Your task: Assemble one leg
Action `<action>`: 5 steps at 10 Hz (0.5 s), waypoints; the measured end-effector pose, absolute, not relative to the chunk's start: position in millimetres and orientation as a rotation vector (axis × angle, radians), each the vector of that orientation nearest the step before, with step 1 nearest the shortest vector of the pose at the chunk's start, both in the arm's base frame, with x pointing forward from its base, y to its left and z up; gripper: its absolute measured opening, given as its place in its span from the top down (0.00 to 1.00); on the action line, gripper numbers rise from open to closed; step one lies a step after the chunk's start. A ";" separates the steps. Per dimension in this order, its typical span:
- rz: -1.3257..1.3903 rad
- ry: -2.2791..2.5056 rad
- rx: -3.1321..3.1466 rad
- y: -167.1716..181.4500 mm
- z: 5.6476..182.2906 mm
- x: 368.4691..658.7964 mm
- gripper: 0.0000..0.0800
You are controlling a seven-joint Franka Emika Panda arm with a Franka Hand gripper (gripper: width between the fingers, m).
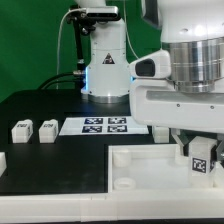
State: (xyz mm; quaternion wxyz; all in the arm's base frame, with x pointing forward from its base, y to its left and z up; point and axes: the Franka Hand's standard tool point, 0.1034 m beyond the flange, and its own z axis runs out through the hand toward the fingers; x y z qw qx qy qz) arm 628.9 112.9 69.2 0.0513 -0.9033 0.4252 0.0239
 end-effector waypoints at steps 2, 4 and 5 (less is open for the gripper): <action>0.157 1.843 -2.371 114.4 68.3 627.9 0.63; 0.223 2.127 -2.071 113.2 68.3 628.1 0.63; 0.229 2.242 -1.948 114.3 68.3 627.9 0.63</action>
Offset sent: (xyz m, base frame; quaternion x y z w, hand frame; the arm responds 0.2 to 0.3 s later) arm 0.0193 -0.0055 0.0071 0.0892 -0.0390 0.3185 0.9429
